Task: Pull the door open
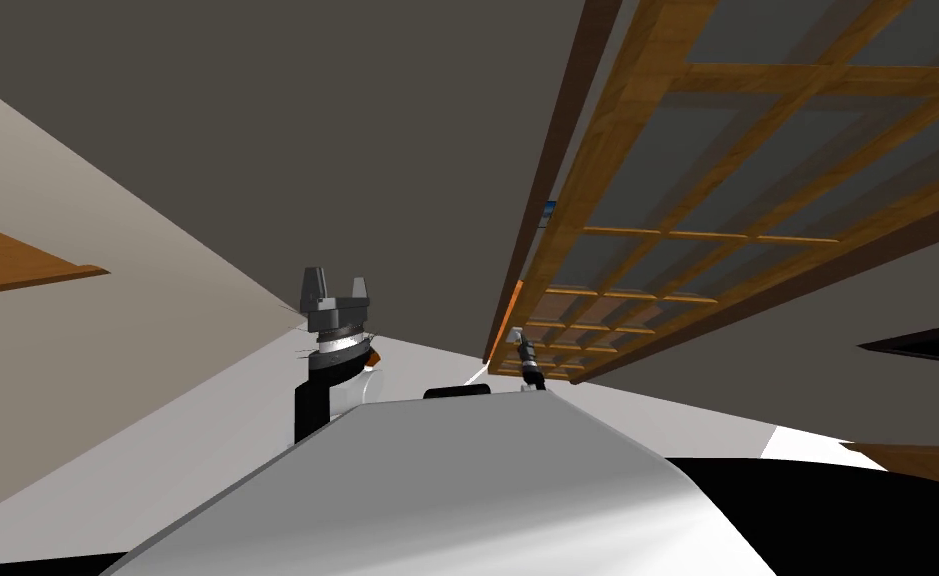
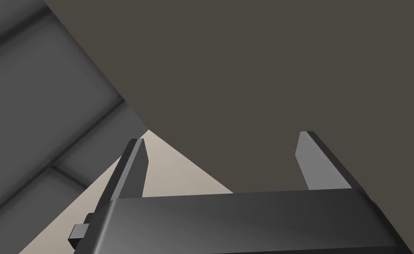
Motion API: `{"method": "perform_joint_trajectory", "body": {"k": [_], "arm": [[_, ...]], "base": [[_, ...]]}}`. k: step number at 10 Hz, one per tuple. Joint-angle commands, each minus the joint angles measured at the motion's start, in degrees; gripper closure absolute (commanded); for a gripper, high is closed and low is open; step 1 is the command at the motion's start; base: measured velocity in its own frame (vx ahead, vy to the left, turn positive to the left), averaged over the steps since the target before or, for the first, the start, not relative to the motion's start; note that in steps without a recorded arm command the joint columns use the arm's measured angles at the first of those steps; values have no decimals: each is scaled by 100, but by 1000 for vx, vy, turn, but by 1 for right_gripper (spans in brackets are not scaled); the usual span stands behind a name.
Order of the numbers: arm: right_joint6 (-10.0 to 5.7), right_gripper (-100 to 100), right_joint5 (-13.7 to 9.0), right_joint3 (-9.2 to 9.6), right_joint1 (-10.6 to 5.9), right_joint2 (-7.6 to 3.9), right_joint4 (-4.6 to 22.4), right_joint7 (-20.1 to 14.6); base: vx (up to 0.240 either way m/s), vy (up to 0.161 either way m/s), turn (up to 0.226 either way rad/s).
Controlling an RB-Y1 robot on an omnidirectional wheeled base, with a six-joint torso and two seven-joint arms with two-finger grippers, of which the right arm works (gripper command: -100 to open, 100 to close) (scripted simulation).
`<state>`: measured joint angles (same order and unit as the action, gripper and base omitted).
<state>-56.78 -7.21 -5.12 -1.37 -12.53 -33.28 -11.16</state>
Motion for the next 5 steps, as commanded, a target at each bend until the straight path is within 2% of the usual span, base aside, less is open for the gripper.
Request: {"method": "perform_joint_trajectory", "body": {"k": [1,2,5], "arm": [[16,100,-94,182,-56,140,-87,-286],[16,100,-94,182,-56,140,-87,-393],[16,100,-94,182,-56,140,-87,-393]], "base": [[-70,-37,64],[-51,-11,63],[-6,0,0]]}}
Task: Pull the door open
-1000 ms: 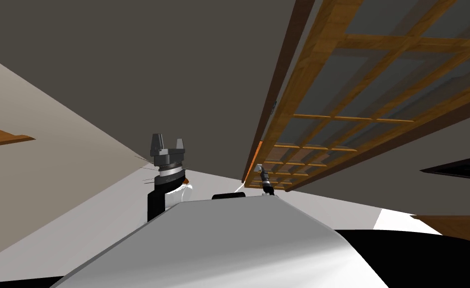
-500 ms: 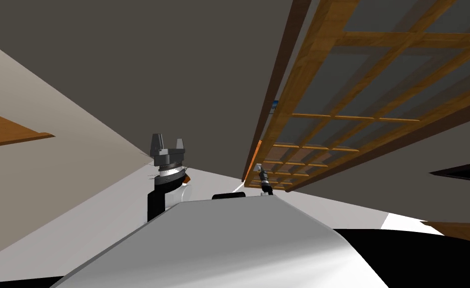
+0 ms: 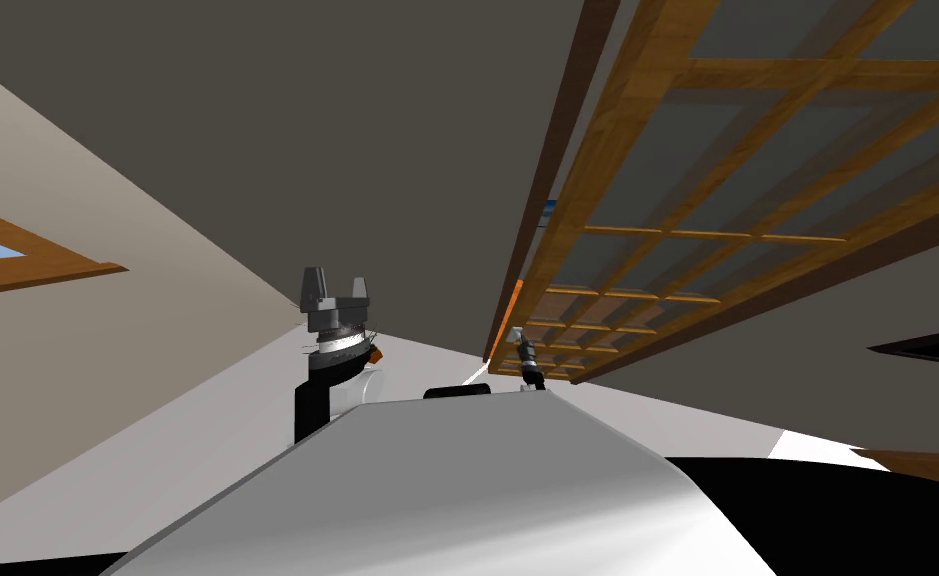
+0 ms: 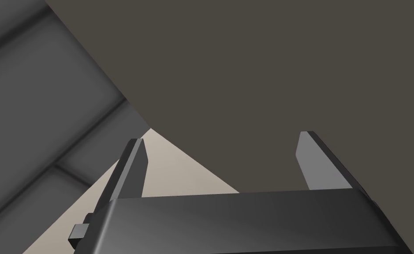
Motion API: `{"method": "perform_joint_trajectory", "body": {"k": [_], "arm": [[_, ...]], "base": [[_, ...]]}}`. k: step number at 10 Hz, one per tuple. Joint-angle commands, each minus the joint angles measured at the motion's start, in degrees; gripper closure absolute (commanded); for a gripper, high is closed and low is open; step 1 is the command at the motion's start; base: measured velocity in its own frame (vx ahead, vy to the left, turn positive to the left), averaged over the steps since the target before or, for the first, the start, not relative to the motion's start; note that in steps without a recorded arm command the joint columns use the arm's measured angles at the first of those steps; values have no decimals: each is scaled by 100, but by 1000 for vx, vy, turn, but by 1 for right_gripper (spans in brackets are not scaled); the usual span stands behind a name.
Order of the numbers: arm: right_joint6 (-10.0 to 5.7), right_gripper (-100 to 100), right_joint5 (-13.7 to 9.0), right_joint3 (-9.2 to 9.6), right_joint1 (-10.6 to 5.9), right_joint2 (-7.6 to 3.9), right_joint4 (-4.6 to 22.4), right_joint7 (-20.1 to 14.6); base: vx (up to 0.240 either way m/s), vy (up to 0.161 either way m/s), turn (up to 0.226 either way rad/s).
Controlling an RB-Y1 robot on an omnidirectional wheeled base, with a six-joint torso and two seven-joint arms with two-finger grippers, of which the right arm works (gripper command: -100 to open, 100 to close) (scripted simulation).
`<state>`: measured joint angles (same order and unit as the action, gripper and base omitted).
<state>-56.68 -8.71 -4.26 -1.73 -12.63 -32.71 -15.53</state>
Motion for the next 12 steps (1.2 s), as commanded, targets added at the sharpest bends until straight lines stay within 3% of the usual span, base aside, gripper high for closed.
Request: {"method": "perform_joint_trajectory", "body": {"k": [1,2,5,6,12], "arm": [[33,100,-45,148,-44,171,-149,-194],[143,-100,-136,42,82,49,-226,-272],[180,-100,-289,104,63,58,-245,-717],[180,-100,-289,104,63,58,-245,-717],[275,-100,-687,268,12,81,-295,-1706]], "base": [[-24,-12,32],[-38,-35,7],[-55,-3,34],[-45,10,23],[-57,11,63]]}}
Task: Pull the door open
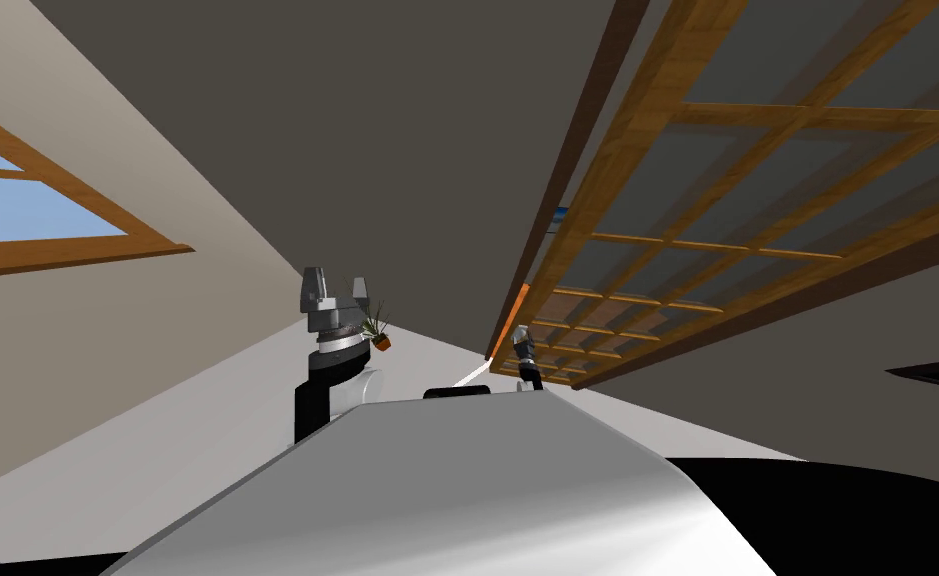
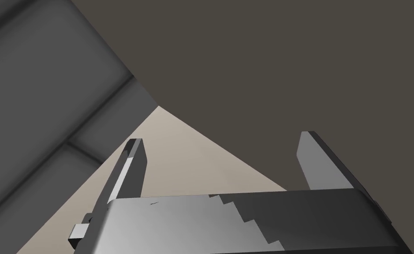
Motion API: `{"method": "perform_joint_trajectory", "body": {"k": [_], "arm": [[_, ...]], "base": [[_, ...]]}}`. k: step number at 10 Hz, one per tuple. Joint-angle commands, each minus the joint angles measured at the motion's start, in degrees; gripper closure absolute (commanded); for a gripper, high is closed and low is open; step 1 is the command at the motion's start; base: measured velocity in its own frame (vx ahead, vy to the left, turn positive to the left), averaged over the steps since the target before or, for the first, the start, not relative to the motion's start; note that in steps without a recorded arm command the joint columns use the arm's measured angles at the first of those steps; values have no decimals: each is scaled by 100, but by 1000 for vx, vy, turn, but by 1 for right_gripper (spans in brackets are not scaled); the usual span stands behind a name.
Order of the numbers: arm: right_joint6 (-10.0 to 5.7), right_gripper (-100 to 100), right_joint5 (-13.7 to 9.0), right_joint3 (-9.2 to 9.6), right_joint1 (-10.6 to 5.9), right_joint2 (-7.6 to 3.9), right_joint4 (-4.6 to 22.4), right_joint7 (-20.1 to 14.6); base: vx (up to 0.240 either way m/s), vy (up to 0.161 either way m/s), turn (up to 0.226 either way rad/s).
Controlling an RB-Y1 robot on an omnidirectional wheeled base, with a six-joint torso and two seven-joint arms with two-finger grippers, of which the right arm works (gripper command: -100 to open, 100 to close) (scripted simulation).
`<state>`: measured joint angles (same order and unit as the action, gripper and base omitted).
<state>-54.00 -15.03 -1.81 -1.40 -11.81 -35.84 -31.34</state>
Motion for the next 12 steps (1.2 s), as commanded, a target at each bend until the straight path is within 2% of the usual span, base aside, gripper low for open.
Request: {"method": "perform_joint_trajectory", "body": {"k": [1,2,3,5,6,7,8,10,11,12], "arm": [[8,-100,-55,22,-21,-2,17,-216],[30,-100,-150,61,-33,4,5,-418],[30,-100,-150,61,-33,4,5,-449],[78,-100,-348,143,-58,15,-19,-830],[78,-100,-348,143,-58,15,-19,-918],[102,-100,-450,185,-71,21,-32,-1125],[102,-100,-450,185,-71,21,-32,-1153],[152,-100,-659,272,-97,34,-58,-1533],[152,-100,-659,272,-97,34,-58,-1624],[177,-100,-764,315,-110,40,-71,-1831]], "base": [[-58,-13,25],[-54,-15,45],[-40,-13,21],[-62,-10,61],[-57,-9,28],[-63,-7,43],[-47,-10,25],[-60,-19,74],[-62,-23,20],[-61,-26,35]]}}
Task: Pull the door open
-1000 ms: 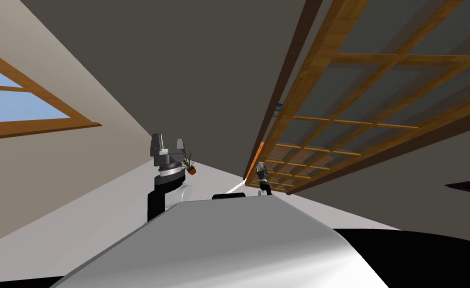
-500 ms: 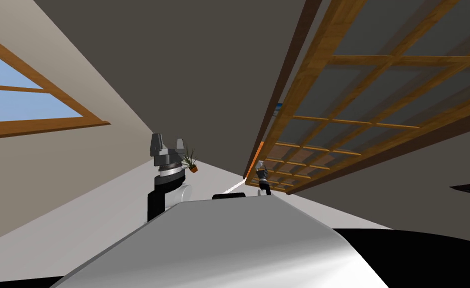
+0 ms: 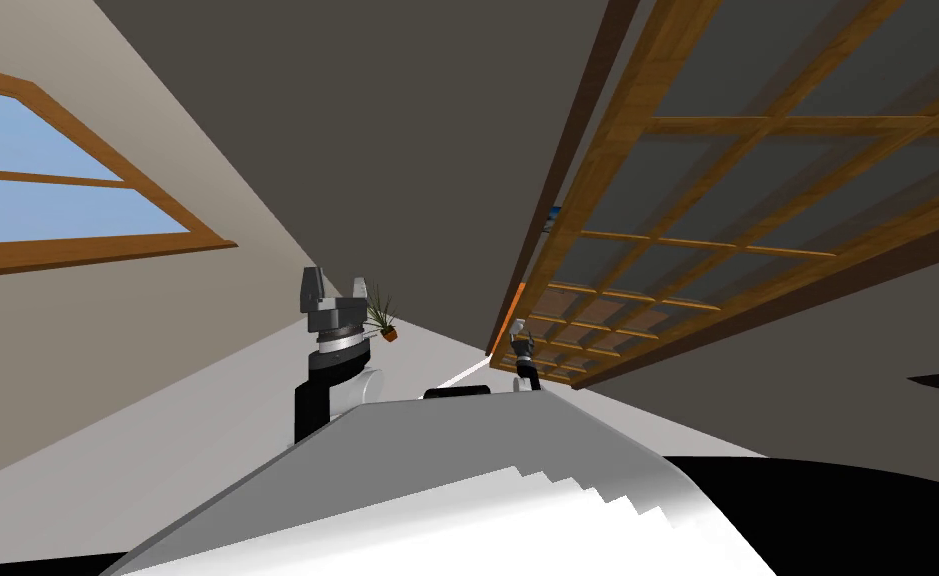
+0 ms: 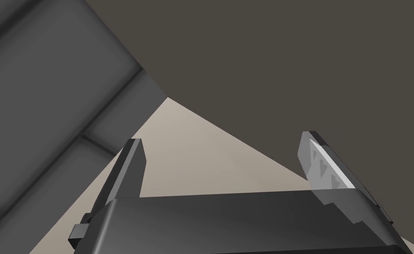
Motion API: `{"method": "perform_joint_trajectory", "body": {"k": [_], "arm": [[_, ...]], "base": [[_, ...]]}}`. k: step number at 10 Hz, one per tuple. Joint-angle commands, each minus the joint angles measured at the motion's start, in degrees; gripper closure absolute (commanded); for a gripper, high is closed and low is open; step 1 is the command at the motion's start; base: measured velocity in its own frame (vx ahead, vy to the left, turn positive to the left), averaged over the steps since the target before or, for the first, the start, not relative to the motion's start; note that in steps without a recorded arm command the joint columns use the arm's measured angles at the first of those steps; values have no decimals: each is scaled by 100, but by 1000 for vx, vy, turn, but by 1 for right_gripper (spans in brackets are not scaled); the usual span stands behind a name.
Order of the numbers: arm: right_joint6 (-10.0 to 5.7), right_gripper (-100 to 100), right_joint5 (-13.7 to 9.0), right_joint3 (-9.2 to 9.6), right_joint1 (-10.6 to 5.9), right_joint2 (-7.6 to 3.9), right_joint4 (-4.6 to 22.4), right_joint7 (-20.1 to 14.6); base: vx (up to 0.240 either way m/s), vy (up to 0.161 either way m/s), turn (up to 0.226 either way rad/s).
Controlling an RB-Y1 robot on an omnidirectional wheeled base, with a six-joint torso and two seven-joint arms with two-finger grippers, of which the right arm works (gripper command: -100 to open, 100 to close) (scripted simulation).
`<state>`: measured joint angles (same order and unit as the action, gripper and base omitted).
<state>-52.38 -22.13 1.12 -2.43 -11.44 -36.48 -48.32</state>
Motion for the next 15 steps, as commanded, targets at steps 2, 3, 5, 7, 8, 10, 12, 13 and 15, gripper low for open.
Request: {"method": "perform_joint_trajectory", "body": {"k": [2,3,5,7,8,10,12,13,15], "arm": [[40,-100,-158,65,-20,9,-20,-396],[64,-100,-259,108,-32,15,-32,-541],[89,-100,-361,150,-45,21,-44,-836],[112,-100,-457,190,-57,27,-56,-1101],[134,-100,-553,230,-69,33,-68,-1245],[155,-100,-642,267,-80,38,-79,-1538],[176,-100,-728,303,-91,43,-89,-1791],[195,-100,-807,336,-101,48,-99,-1939],[213,-100,-881,367,-110,52,-108,-2218]], "base": [[-47,-10,39],[-76,-24,74],[-57,-16,40],[-49,-10,33],[-83,-21,72],[-61,-19,32],[-44,-12,28],[-70,-24,64],[-56,-12,24]]}}
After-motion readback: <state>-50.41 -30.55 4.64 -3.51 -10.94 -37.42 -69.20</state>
